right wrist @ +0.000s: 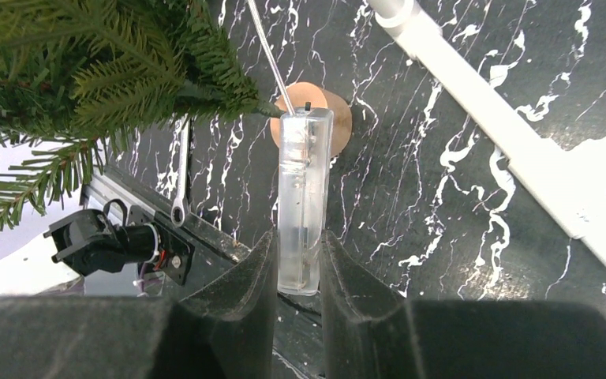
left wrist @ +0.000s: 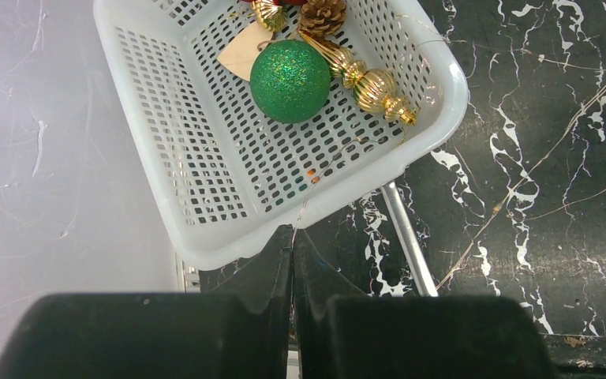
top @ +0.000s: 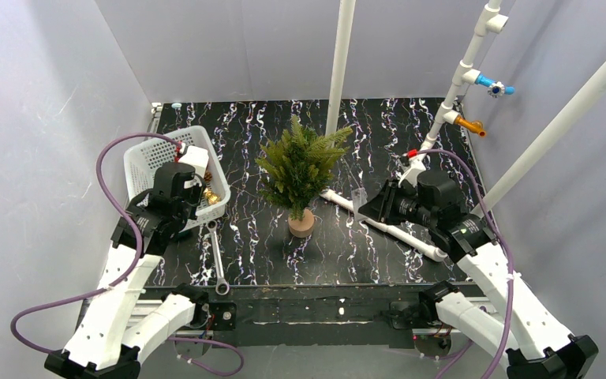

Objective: Decorate the small christmas tree
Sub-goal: Wrap the decoration item around the Christmas tree.

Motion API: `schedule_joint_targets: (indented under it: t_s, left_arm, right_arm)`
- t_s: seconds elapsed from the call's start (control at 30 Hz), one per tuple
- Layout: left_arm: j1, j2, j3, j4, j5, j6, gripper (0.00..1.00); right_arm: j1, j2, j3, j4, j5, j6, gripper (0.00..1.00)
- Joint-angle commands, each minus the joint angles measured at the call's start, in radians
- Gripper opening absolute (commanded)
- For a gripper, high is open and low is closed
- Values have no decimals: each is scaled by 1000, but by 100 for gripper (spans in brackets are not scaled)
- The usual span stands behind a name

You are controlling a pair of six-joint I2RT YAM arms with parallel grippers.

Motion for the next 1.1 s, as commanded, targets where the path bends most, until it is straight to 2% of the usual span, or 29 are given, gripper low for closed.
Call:
schedule_joint_targets:
  t_s: [0.0, 0.73, 1.07]
  left_arm:
    - [-3, 7, 19, -42, -9, 2, 0]
    - [-3, 3, 9, -43, -9, 0, 0]
    - [-3, 1, 9, -46, -10, 0, 0]
  right_arm:
    - [35, -16, -7, 11, 2, 16, 1]
    - [249, 27, 22, 7, 103, 63, 1]
    - [305, 13, -36, 30, 136, 110, 1]
